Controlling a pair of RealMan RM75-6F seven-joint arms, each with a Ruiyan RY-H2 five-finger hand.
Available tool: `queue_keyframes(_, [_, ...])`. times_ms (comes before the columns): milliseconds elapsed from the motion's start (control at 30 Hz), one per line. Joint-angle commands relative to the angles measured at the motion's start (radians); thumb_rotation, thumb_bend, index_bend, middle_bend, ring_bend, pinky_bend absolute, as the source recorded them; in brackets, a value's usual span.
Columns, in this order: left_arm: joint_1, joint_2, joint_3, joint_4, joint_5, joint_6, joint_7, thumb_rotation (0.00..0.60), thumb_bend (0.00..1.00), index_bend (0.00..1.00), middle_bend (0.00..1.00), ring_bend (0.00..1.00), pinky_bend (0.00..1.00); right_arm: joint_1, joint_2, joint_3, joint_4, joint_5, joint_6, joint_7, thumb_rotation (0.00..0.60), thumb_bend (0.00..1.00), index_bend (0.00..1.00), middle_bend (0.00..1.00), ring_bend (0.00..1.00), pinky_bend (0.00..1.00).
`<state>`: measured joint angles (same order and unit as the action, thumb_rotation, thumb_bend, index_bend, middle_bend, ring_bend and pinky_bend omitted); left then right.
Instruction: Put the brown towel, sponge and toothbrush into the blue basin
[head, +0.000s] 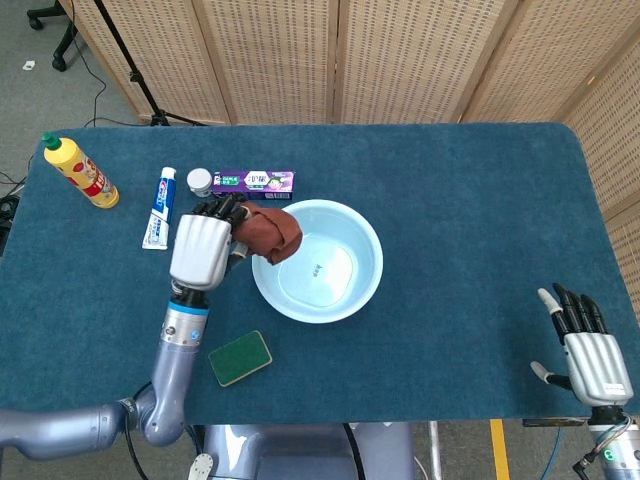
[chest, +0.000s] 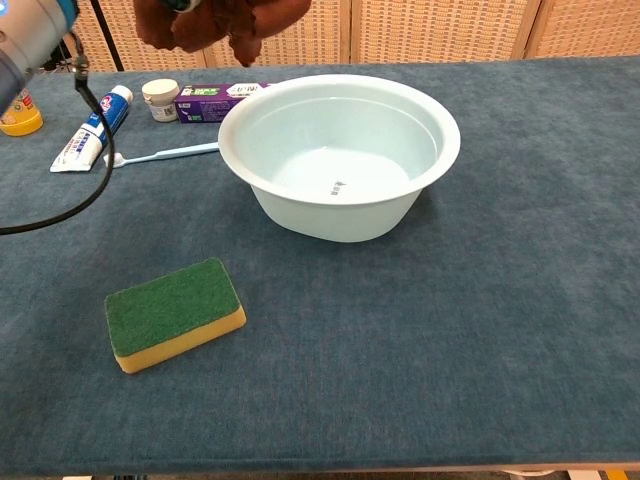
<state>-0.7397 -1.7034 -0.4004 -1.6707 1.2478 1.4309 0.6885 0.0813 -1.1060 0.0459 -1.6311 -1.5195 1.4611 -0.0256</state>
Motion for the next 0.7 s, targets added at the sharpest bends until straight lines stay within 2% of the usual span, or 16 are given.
queue_keyframes(33, [-0.044, -0.056, -0.008, 0.057, -0.009, -0.016, 0.033, 0.6, 0.46, 0.77, 0.4, 0.46, 0.52, -0.002, 0.005, 0.003, 0.003, 0.003, 0.004, 0.016, 0.6, 0.1, 0.01, 0.0, 0.0, 0.0])
queue_keyframes(200, [-0.082, -0.116, -0.012, 0.121, -0.029, -0.033, 0.059, 0.6, 0.45, 0.77, 0.4, 0.46, 0.52, -0.002, 0.009, 0.002, 0.006, 0.001, 0.003, 0.032, 0.6, 0.1, 0.01, 0.0, 0.0, 0.0])
queue_keyframes(433, [-0.11, -0.179, 0.005, 0.171, -0.013, -0.039, 0.03, 0.6, 0.43, 0.76, 0.39, 0.45, 0.52, -0.003, 0.013, 0.005, 0.009, 0.001, 0.008, 0.049, 0.6, 0.1, 0.01, 0.0, 0.0, 0.0])
queue_keyframes(500, [-0.117, -0.194, 0.015, 0.185, -0.007, -0.046, 0.025, 0.6, 0.41, 0.7, 0.36, 0.4, 0.52, -0.004, 0.014, 0.007, 0.011, 0.002, 0.012, 0.059, 0.6, 0.1, 0.01, 0.0, 0.0, 0.0])
queue_keyframes(533, [-0.119, -0.199, 0.019, 0.189, -0.008, -0.05, 0.022, 0.6, 0.4, 0.62, 0.32, 0.34, 0.49, -0.005, 0.015, 0.008, 0.012, 0.002, 0.013, 0.062, 0.6, 0.1, 0.01, 0.0, 0.0, 0.0])
queue_keyframes(600, [-0.12, -0.205, 0.027, 0.192, -0.019, -0.064, 0.024, 0.6, 0.38, 0.47, 0.2, 0.19, 0.38, -0.006, 0.016, 0.009, 0.015, 0.003, 0.015, 0.068, 0.6, 0.1, 0.01, 0.0, 0.0, 0.0])
queue_keyframes(633, [-0.119, -0.205, 0.031, 0.19, -0.03, -0.075, 0.031, 0.6, 0.37, 0.37, 0.12, 0.1, 0.3, -0.006, 0.016, 0.01, 0.016, 0.003, 0.017, 0.069, 0.6, 0.1, 0.01, 0.0, 0.0, 0.0])
queue_keyframes(700, [-0.117, -0.2, 0.036, 0.18, -0.055, -0.094, 0.043, 0.6, 0.34, 0.23, 0.02, 0.01, 0.17, -0.008, 0.016, 0.011, 0.016, 0.004, 0.021, 0.07, 0.6, 0.1, 0.01, 0.0, 0.0, 0.0])
